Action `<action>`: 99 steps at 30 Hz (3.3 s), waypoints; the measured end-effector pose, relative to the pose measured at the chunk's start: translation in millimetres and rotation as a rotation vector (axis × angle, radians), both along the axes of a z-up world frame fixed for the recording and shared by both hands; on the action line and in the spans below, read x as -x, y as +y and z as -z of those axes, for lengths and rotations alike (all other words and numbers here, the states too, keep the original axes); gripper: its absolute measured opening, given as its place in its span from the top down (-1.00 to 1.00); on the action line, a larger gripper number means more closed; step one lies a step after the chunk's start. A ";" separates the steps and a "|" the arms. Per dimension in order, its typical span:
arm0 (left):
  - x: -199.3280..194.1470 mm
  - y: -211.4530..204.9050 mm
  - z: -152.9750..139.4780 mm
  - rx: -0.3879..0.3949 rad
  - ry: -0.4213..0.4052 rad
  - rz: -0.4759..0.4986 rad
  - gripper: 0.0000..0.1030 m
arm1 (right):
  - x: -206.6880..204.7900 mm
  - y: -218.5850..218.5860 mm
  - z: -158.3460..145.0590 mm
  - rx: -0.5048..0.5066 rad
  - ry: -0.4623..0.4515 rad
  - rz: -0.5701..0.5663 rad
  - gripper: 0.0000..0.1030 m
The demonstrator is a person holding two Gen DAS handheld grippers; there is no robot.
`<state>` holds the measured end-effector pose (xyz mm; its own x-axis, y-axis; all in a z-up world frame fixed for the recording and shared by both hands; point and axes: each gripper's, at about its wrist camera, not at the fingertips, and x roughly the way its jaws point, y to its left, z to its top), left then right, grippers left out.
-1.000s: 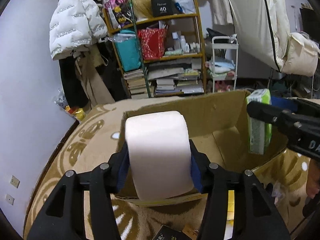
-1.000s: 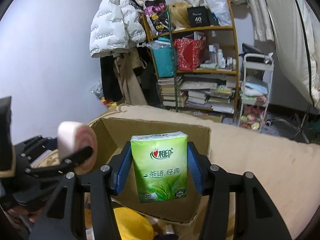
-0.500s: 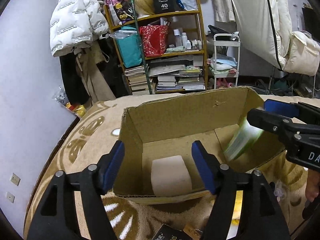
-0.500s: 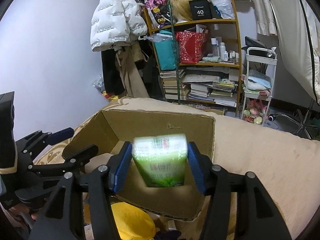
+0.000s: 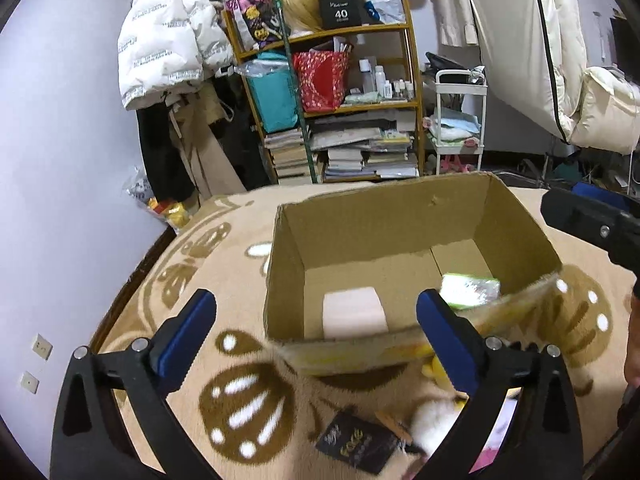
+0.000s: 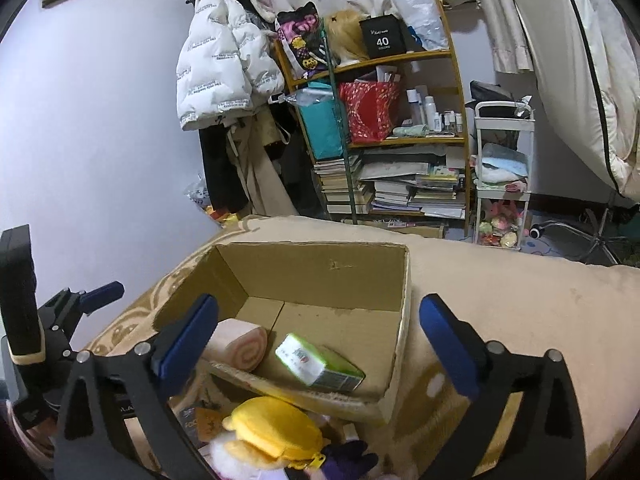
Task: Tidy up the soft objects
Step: 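Grasp the black Face tissue pack with the left gripper while the right grasps the yellow plush, then lift both items over the box and release them inside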
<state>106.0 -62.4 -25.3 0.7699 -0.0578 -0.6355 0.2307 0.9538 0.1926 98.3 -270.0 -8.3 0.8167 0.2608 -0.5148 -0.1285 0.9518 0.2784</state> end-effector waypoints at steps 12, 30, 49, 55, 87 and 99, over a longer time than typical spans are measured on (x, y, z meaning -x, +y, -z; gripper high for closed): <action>33.4 10.7 -7.4 -0.008 0.117 -0.003 -0.94 | 44.7 21.7 -20.7 0.084 -0.022 -0.038 -1.00; 27.2 25.1 53.1 -0.026 0.454 -0.033 -0.94 | 33.8 35.3 19.1 0.069 0.142 -0.064 -1.00; -14.1 18.6 114.0 -0.049 0.722 -0.028 -0.94 | 3.7 46.4 69.6 0.077 0.319 -0.074 -1.00; -24.7 15.9 122.4 -0.025 0.743 -0.039 -0.93 | -3.6 48.5 81.7 0.075 0.357 -0.093 -1.00; -9.4 17.3 120.9 0.033 0.736 -0.022 -0.39 | 12.2 56.8 78.2 0.078 0.363 -0.172 0.01; 14.6 33.0 75.1 0.080 0.544 -0.070 -0.38 | 33.1 36.3 50.6 0.028 0.265 -0.116 0.03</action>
